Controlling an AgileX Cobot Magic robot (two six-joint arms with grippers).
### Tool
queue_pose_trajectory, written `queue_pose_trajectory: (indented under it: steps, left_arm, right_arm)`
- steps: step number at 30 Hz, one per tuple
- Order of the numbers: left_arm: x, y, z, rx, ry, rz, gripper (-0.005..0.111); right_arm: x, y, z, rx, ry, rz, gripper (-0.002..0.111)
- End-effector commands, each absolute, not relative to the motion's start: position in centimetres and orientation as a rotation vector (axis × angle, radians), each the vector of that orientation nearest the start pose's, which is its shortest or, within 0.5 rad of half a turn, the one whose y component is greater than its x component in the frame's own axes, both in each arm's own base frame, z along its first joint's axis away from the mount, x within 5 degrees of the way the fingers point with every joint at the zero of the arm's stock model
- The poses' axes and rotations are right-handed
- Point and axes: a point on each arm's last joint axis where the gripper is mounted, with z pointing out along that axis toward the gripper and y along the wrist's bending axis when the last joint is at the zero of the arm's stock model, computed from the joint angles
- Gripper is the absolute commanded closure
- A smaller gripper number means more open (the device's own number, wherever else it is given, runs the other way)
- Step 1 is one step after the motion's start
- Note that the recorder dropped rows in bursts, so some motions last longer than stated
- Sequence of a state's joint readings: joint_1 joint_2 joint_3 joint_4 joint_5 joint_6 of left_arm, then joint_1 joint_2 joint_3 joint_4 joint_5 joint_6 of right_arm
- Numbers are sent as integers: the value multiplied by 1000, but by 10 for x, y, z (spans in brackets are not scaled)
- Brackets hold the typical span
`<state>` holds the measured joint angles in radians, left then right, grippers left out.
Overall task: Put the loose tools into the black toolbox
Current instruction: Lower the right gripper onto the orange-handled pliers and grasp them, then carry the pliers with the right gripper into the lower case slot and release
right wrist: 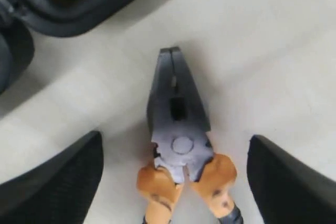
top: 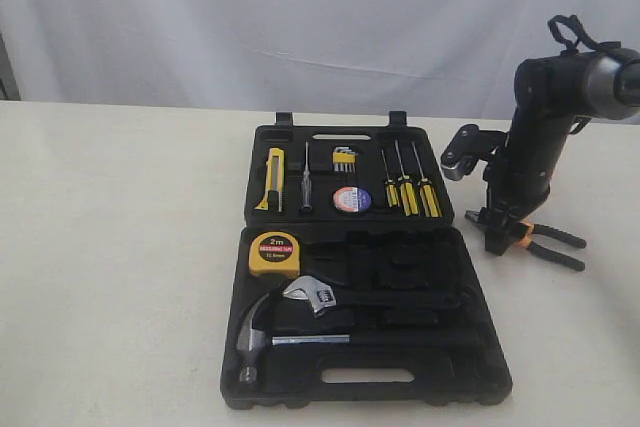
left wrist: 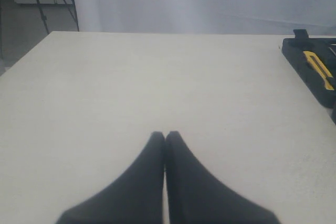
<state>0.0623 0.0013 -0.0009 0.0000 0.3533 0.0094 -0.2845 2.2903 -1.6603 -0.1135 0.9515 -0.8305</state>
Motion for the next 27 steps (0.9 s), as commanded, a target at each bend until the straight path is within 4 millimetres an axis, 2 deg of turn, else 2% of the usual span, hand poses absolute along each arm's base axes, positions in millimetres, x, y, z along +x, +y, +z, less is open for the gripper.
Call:
queue_pose_trajectory:
  steps: [1,3,6,11,13,14,19,23,27]
  left_arm:
    - [53,3,182,-46,1826,46,107]
    - [53,3,182,-46,1826,46,107]
    - [53,3,182,-46,1826,46,107]
    - [53,3,182,-46,1826,46,107]
    - [53,3,182,-46,1826,46,107]
    - [53,3,182,-46,1826,46,107]
    - [53,3,182,-46,1826,46,107]
    - [53,3,182,-46,1826,46,107]
    - [53,3,182,-46,1826,46,107]
  right_arm:
    - [422,-138,80,-988,3043,-197,36]
    - [422,-138,80,-972,3048,-198,39]
    - [421,-138,80,-963,3054,-195,54]
    - [421,-137,80,-960,3057,-189,82]
    - [421,-137,80,-957,3057,-186,95]
    - [421,-137,80,-957,3057,-186,106]
    - [421,-137,88,-945,3055,-185,109]
    - [421,-136,122,-909,3006,-223,109]
    - [418,-132,145,-874,2985,-204,109]
